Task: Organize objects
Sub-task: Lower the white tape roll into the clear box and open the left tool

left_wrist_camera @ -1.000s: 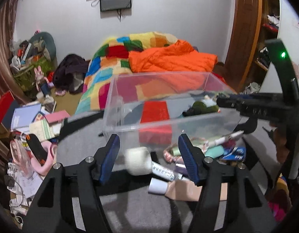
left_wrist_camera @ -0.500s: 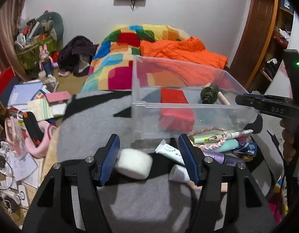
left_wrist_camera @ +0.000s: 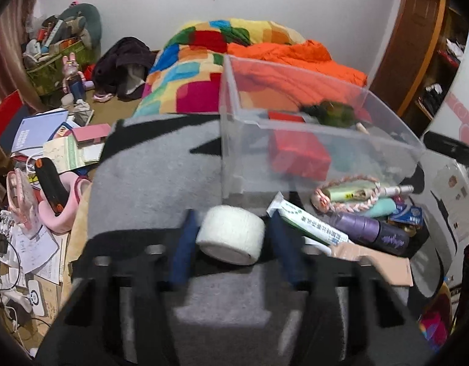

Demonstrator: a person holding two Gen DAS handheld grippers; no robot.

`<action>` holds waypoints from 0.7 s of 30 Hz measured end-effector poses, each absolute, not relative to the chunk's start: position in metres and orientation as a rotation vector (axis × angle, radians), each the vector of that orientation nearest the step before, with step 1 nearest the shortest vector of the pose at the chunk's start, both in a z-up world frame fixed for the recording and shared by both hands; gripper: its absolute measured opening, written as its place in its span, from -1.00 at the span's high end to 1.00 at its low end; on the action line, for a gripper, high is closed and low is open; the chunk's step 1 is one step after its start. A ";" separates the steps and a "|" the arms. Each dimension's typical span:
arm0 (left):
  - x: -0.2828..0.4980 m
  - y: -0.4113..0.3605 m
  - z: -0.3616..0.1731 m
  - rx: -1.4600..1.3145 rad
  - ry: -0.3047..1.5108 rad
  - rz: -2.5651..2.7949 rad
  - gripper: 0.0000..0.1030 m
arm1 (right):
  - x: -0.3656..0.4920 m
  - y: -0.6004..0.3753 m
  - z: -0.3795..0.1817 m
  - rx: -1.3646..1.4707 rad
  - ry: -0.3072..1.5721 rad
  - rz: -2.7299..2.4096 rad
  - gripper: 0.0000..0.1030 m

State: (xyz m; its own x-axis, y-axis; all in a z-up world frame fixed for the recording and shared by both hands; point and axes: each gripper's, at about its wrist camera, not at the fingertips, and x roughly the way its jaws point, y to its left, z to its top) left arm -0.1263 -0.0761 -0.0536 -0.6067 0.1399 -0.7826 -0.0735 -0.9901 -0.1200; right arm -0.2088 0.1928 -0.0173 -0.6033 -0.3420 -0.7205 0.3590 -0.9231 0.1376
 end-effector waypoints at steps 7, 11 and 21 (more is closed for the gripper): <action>-0.114 -0.075 -0.034 -1.235 -0.111 2.760 0.23 | -0.188 0.203 -0.017 1.096 0.029 -2.511 -0.02; -0.114 -0.072 -0.005 -1.129 -0.111 2.792 0.23 | -0.180 0.209 -0.021 1.101 0.015 -2.506 -0.04; -0.161 -0.042 0.025 -1.066 -0.050 2.820 0.23 | -0.164 0.209 -0.052 1.189 0.001 -2.455 -0.05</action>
State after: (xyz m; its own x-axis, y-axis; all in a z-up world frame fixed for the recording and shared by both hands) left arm -0.1608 -0.0416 0.0251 -0.7429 0.1295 -0.6567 -0.1061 -0.9915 -0.0755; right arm -0.1639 0.2086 -0.0523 -0.5518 -0.3617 -0.7515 0.3620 -0.9156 0.1748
